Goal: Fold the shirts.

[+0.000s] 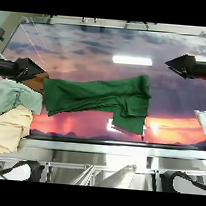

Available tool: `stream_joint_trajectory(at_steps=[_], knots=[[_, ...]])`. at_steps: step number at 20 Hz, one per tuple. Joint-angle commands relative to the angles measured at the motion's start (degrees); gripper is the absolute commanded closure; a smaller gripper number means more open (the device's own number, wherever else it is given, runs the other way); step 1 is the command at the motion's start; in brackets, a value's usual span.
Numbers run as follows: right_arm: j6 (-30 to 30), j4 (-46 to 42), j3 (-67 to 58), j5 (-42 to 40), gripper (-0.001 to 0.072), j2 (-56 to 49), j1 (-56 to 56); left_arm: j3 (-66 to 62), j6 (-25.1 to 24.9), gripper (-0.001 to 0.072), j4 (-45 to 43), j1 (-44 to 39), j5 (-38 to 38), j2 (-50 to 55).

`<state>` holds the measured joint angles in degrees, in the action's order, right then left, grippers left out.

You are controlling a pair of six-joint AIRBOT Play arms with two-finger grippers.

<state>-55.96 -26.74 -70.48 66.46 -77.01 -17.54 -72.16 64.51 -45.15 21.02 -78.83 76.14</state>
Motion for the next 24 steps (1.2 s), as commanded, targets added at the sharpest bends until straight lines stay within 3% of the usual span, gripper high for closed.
stream_joint_trajectory(at_steps=[1,4,6,11,14,18,20,22,23,24], knots=[[-1.09,-0.96,-1.46,5.68,0.0235,-4.70,-5.62,-4.66,0.90,-0.0013,-0.42,3.74,-4.09,9.31],[-3.26,-9.53,2.51,12.35,0.0235,-4.66,-10.71,-3.69,3.96,-0.0011,-0.44,6.80,-13.55,12.17],[-2.43,-12.55,9.90,11.98,0.0235,-4.68,-11.02,4.11,3.89,-0.0011,-2.97,6.99,-13.68,10.75],[0.66,-11.65,24.00,1.55,0.0235,-5.70,-6.93,22.21,3.72,-0.0011,-10.86,4.22,-3.91,7.02],[0.66,-11.13,24.83,0.59,0.0236,-8.76,-2.34,27.21,3.74,-0.0011,-10.64,1.05,2.95,7.08],[3.21,-2.82,24.83,-1.05,0.0248,-13.57,4.90,28.68,3.74,0.0007,-10.60,-4.24,11.08,7.06],[5.51,1.38,24.79,-1.11,0.0509,-14.95,7.15,28.68,3.93,0.0028,-10.32,-5.25,15.30,7.06],[6.62,2.58,24.33,-0.55,0.0648,-14.93,7.21,28.68,3.93,0.0390,-10.32,-5.01,18.95,7.06],[6.71,2.58,24.02,0.04,0.0693,-14.60,6.75,28.59,3.93,0.0558,-10.16,-4.57,19.93,7.06],[6.71,2.58,23.78,1.11,0.0693,-13.70,6.03,27.89,3.85,0.0692,-10.23,-3.93,19.93,7.06]])
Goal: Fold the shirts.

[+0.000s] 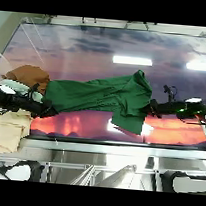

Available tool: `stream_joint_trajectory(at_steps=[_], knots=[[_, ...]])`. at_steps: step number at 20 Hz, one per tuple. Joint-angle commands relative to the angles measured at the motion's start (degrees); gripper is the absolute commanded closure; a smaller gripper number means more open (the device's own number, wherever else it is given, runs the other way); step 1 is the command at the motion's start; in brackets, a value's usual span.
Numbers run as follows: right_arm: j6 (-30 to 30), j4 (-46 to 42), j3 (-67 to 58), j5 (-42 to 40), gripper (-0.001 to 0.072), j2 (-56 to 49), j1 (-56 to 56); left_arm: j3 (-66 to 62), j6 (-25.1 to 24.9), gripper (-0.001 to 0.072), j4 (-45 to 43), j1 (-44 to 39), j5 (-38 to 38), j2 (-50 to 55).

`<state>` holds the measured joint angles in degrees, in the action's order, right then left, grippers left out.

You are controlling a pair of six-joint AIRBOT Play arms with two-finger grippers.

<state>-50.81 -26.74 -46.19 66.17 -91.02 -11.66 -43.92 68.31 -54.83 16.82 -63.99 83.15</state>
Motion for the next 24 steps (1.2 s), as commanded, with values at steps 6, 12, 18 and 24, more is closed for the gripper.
stream_joint_trajectory(at_steps=[6,12,18,24], knots=[[-0.35,-0.70,-0.66,2.71,0.0316,5.57,-8.48,-5.60,-0.94,0.0689,-0.66,2.03,-1.73,-1.81],[-6.23,-9.92,0.17,1.97,0.0214,1.49,-8.81,-8.76,-1.36,-0.0001,-2.64,4.28,-12.37,-1.79],[-4.24,-1.95,0.31,-1.29,0.0284,-2.91,-2.29,-3.61,-1.16,0.0001,0.52,9.75,0.83,-0.90],[0.96,3.41,-0.39,3.45,0.0693,-0.79,-1.14,-5.86,-16.11,0.0695,26.47,4.02,-4.66,10.69]])
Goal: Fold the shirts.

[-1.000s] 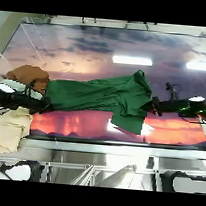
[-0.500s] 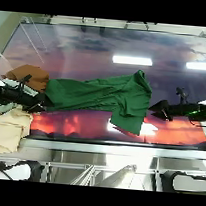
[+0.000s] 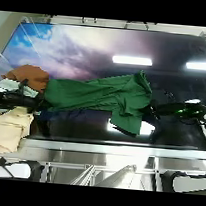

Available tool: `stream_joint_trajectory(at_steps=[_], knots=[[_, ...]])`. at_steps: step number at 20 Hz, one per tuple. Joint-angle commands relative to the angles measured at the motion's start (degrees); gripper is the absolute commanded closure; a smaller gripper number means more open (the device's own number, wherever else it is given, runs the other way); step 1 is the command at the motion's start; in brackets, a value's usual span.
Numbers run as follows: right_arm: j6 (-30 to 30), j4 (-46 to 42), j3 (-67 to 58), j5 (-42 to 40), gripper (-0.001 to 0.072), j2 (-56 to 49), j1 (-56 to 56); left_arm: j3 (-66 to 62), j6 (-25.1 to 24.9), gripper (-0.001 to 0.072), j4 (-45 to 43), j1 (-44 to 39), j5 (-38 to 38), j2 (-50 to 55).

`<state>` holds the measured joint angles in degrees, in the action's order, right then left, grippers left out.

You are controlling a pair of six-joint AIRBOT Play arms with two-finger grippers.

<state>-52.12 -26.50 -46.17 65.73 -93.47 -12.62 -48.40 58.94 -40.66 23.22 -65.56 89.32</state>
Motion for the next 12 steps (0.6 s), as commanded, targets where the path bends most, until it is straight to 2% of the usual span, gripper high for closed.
stream_joint_trajectory(at_steps=[1,3,5,7,9,12], knots=[[2.25,3.21,-0.42,5.14,0.0693,3.78,-1.64,-3.32,-6.93,0.0696,14.36,-3.04,-6.27,4.94],[2.08,3.28,-0.44,7.63,0.0693,9.75,-5.55,-6.93,-7.08,0.0696,20.70,-3.32,-13.46,2.32],[1.53,4.42,-1.51,11.26,0.0693,17.86,-9.97,-10.29,-7.54,0.0696,30.69,-2.97,-22.77,-4.28],[1.60,10.73,-4.59,16.00,0.0694,27.12,-13.88,-14.40,-7.45,0.0696,42.86,-1.92,-30.27,-13.11],[1.60,18.99,-9.62,17.81,0.0694,36.54,-16.63,-19.47,-6.34,0.0696,51.76,0.04,-31.89,-22.47],[1.55,25.94,-19.74,17.18,0.0693,48.09,-19.50,-29.75,-4.59,0.0695,53.31,5.11,-29.42,-33.68]])
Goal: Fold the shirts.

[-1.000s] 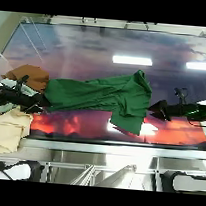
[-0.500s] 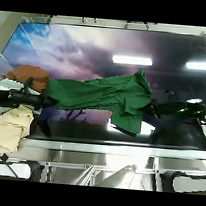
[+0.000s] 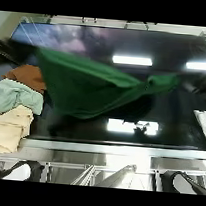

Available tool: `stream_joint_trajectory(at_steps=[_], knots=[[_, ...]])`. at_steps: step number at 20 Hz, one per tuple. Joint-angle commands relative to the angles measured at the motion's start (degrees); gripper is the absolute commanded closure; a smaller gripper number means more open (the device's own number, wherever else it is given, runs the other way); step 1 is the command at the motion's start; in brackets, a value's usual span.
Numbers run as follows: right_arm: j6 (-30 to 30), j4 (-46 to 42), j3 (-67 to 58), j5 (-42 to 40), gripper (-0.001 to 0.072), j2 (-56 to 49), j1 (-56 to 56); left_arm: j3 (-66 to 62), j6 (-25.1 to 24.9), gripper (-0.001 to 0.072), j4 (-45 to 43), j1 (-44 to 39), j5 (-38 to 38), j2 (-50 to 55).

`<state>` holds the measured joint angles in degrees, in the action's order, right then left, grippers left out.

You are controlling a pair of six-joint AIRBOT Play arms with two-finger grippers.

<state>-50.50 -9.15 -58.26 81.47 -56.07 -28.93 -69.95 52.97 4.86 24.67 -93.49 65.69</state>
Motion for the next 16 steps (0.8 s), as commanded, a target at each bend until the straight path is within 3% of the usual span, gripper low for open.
stream_joint_trajectory(at_steps=[1,4,7,11,15,16], knots=[[-0.07,9.07,-11.06,0.07,0.0693,13.70,-3.98,-11.50,1.36,0.0692,7.76,5.97,-0.90,-12.46],[-0.11,3.32,-17.75,-7.43,0.0693,20.74,-5.60,-18.73,1.40,0.0690,3.56,15.04,1.51,-17.31],[-5.16,-5.27,-16.39,-8.11,0.0693,20.96,-4.09,-18.78,1.55,0.0690,-1.53,15.23,2.29,-16.22],[-4.42,-7.26,-5.16,-8.96,0.0693,12.28,3.02,-10.71,0.31,0.0689,-15.41,0.44,8.33,-6.12],[-1.75,-10.47,5.92,-23.02,0.0692,-1.86,12.52,-7.45,-1.68,0.0689,-28.39,-11.76,18.86,11.80],[-1.79,-11.76,6.49,-26.08,0.0606,-6.49,13.81,-9.79,-1.60,0.0688,-30.42,-13.29,19.26,18.27]])
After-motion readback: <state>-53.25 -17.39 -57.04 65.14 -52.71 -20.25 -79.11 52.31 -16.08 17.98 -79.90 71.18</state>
